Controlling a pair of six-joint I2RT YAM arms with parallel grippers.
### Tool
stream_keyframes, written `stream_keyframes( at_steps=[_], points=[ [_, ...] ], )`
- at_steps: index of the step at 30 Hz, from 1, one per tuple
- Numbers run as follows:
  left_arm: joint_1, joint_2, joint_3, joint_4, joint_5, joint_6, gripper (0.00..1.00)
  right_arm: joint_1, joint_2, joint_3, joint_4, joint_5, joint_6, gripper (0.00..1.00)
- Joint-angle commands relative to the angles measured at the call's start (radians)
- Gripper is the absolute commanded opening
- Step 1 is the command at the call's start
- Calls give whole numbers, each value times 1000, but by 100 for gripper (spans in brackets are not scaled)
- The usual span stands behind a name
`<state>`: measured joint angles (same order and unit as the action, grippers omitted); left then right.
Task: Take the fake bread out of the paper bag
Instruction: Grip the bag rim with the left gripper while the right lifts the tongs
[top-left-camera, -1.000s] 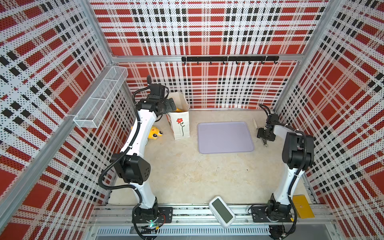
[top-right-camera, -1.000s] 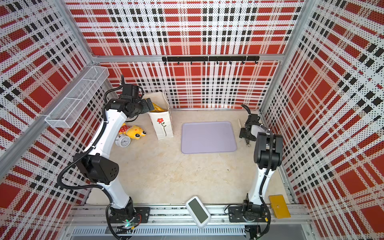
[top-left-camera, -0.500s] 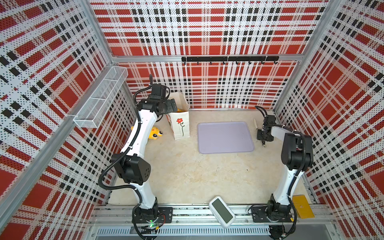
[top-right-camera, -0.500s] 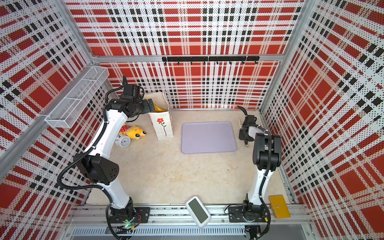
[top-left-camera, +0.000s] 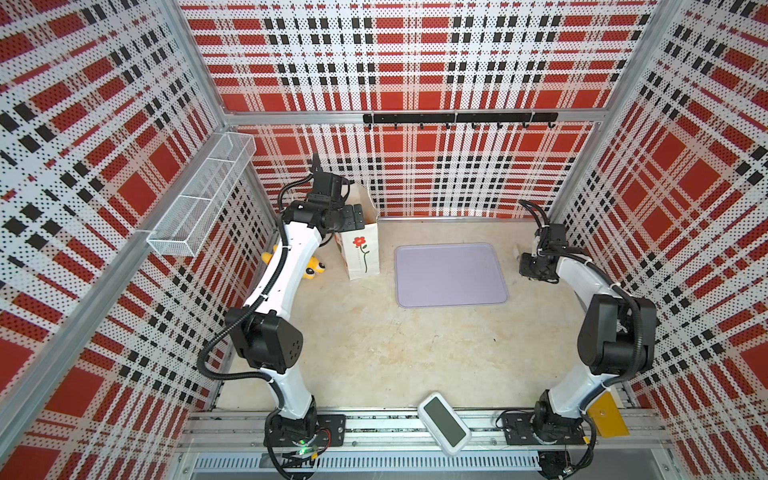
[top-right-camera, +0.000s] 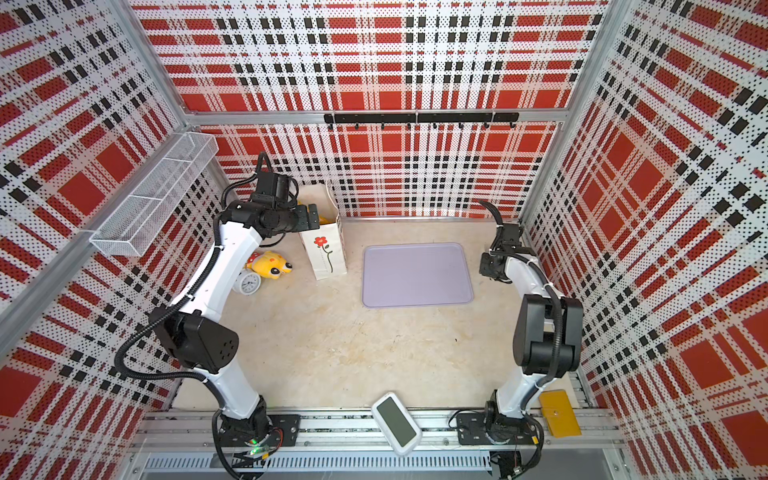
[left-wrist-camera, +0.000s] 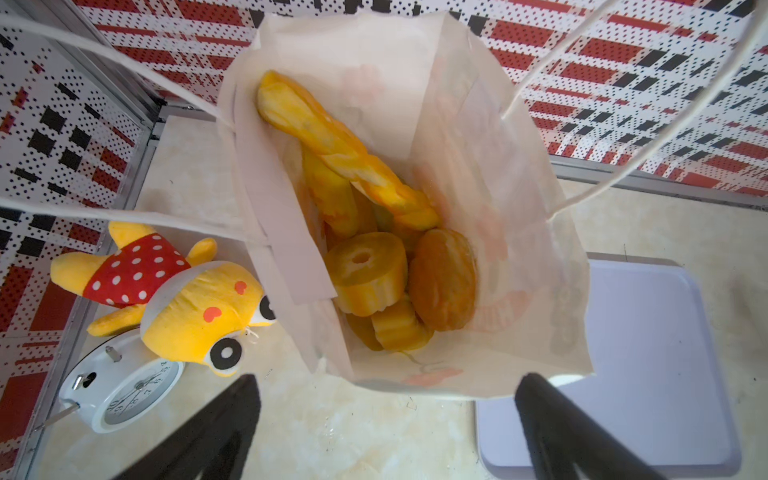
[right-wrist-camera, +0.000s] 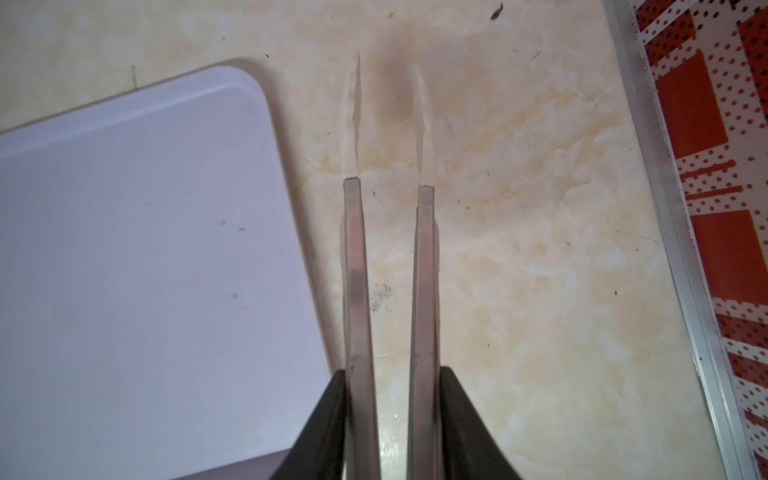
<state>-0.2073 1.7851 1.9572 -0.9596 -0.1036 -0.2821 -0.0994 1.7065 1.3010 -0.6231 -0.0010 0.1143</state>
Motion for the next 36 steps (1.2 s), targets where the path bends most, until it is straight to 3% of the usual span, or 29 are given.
stream_keyframes(
  at_steps=[1,9,13,18,26,31,36],
  points=[
    [11,-51,-19,19,31,3,99,0,-37,45,-94,-82,22,37],
    [31,-73,-38,15,33,4,100,0,-99,97,-208,-198,27,40],
    [44,-56,-10,-16,-23,1,100,0,-149,72,-234,-261,31,39],
    [79,18,81,-94,-96,-75,100,0,-259,-7,-231,-303,54,35],
    [90,131,192,-98,-71,-143,100,0,-363,-78,-234,-323,41,31],
    [98,205,258,-105,-74,-166,96,3,-390,-100,-238,-338,28,30],
    [99,267,308,-102,-82,-172,85,12,-424,-133,-238,-325,24,30]
  ],
)
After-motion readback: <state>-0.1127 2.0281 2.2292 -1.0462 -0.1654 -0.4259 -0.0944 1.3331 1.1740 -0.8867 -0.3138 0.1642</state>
